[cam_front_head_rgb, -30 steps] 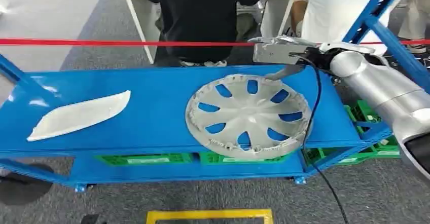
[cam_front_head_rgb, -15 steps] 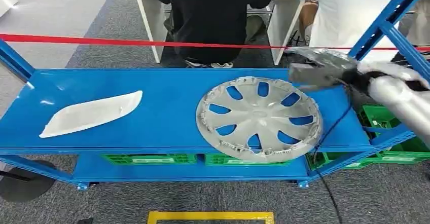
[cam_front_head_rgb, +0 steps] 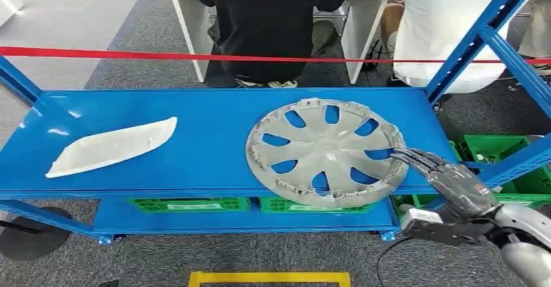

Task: Take the parts from the cabinet and place them on the table.

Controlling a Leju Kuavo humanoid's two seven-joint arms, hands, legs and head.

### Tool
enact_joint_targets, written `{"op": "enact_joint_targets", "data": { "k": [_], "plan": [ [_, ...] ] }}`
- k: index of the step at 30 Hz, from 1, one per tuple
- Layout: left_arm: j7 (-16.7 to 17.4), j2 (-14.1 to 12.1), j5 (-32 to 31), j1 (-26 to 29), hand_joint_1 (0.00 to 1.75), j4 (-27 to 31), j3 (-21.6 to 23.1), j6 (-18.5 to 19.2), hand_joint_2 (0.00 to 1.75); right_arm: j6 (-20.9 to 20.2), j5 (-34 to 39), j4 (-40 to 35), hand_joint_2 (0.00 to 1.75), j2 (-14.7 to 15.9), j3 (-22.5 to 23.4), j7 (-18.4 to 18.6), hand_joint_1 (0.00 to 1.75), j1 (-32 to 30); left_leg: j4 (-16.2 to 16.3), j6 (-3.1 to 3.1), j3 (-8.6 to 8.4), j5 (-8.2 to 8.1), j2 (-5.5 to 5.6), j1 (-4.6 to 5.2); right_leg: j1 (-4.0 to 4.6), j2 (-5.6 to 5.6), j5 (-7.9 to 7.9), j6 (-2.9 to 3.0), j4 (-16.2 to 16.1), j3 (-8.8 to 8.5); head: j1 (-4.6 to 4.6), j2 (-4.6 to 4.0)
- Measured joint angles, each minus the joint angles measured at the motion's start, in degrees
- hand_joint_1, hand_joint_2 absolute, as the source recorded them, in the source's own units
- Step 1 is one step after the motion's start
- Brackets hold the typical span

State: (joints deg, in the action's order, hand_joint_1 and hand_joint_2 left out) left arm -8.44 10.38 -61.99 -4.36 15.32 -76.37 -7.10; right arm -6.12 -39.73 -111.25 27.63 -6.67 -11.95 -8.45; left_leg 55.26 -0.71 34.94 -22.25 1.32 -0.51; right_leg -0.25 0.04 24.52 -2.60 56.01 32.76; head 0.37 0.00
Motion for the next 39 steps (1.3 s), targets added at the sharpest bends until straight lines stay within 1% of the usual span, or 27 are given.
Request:
{"op": "enact_joint_targets", "data": {
  "k": [3,5,9,10,11,12,22,24,29,34,39],
  "plan": [
    [0.4,0.2,0.0,0.0,0.00,0.0,-0.1,-0.1,0.00,0.9,-3.2,-2.0,1.75,-2.4,0.7,-1.2,0.00,-3.5,0.0,-0.01,-0.06,0.00,-0.04,0.00,0.00,0.04,0.01,0.02,0.1,-0.04,0.00,0.00],
    [0.5,0.3,-0.3,0.0,0.00,0.0,-0.1,-0.2,0.00,2.1,-5.1,-3.0,1.75,-5.3,0.5,-2.1,0.00,-5.2,0.0,-0.03,-0.10,0.01,-0.11,0.00,0.00,0.13,0.01,0.02,0.1,-0.02,-0.02,0.00],
    [0.5,0.3,-0.3,0.0,0.00,0.0,-0.1,-0.2,0.00,2.1,-5.3,-3.1,1.75,-5.5,0.5,-2.2,0.00,-5.4,0.0,-0.03,-0.10,0.01,-0.11,0.00,0.00,0.13,0.01,0.02,0.1,-0.02,-0.02,0.00],
    [0.5,0.3,-0.3,-0.1,0.00,0.0,-0.1,-0.2,0.00,2.3,-5.9,-3.2,1.75,-6.3,0.3,-2.3,0.00,-5.7,0.0,-0.04,-0.12,0.01,-0.12,0.00,0.00,0.15,0.01,0.02,0.2,-0.02,-0.02,0.00],
    [0.4,0.3,-0.4,-0.3,0.00,0.0,-0.1,-0.1,0.00,2.8,-7.0,-3.4,1.75,-8.6,-0.5,-2.5,0.00,-6.5,0.0,-0.06,-0.19,0.02,-0.15,0.00,0.00,0.19,0.02,0.04,0.2,-0.03,0.00,0.00],
    [0.3,0.3,-0.4,-0.4,0.00,0.0,-0.1,-0.1,0.00,2.8,-7.1,-3.4,1.75,-9.2,-0.8,-2.5,0.00,-6.7,0.0,-0.06,-0.21,0.02,-0.15,0.00,0.00,0.19,0.03,0.04,0.2,-0.03,-0.02,0.00],
    [0.3,0.4,-0.7,-0.4,0.00,0.0,-0.1,0.2,0.00,2.8,-6.1,-3.5,1.75,-11.3,-2.0,-2.4,0.00,-7.4,0.0,-0.07,-0.28,0.01,-0.17,0.00,-0.01,0.26,0.02,0.05,0.2,-0.10,0.00,0.00],
    [0.6,0.4,-1.0,-0.4,0.00,0.0,-0.1,0.2,0.00,3.0,-7.3,-3.4,1.75,-11.9,-3.3,-2.1,0.00,-7.4,0.0,-0.08,-0.28,0.01,-0.19,0.00,-0.01,0.28,0.02,0.05,0.2,-0.11,-0.02,0.00],
    [0.5,0.4,-1.6,-0.6,0.00,0.0,0.0,0.4,0.00,5.0,-11.0,-1.3,1.75,-14.9,-8.5,0.2,0.00,-6.2,0.0,-0.11,-0.29,0.02,-0.21,-0.01,0.01,0.30,0.07,0.12,0.3,-0.08,-0.04,0.00],
    [0.5,0.5,-2.3,-0.7,0.00,0.0,0.1,0.6,0.00,6.9,-14.4,3.4,1.75,-17.9,-13.5,2.9,0.00,-4.3,0.0,-0.15,-0.32,0.04,-0.22,-0.01,0.01,0.30,0.10,0.16,0.4,-0.08,-0.02,0.00],
    [0.7,0.7,-2.6,-0.7,0.00,0.0,0.2,0.6,0.00,8.1,-15.9,7.0,1.75,-19.9,-16.5,3.7,0.00,-3.3,0.0,-0.15,-0.32,0.03,-0.22,-0.01,0.00,0.29,0.12,0.19,0.4,-0.09,0.00,0.00]
  ]
}}
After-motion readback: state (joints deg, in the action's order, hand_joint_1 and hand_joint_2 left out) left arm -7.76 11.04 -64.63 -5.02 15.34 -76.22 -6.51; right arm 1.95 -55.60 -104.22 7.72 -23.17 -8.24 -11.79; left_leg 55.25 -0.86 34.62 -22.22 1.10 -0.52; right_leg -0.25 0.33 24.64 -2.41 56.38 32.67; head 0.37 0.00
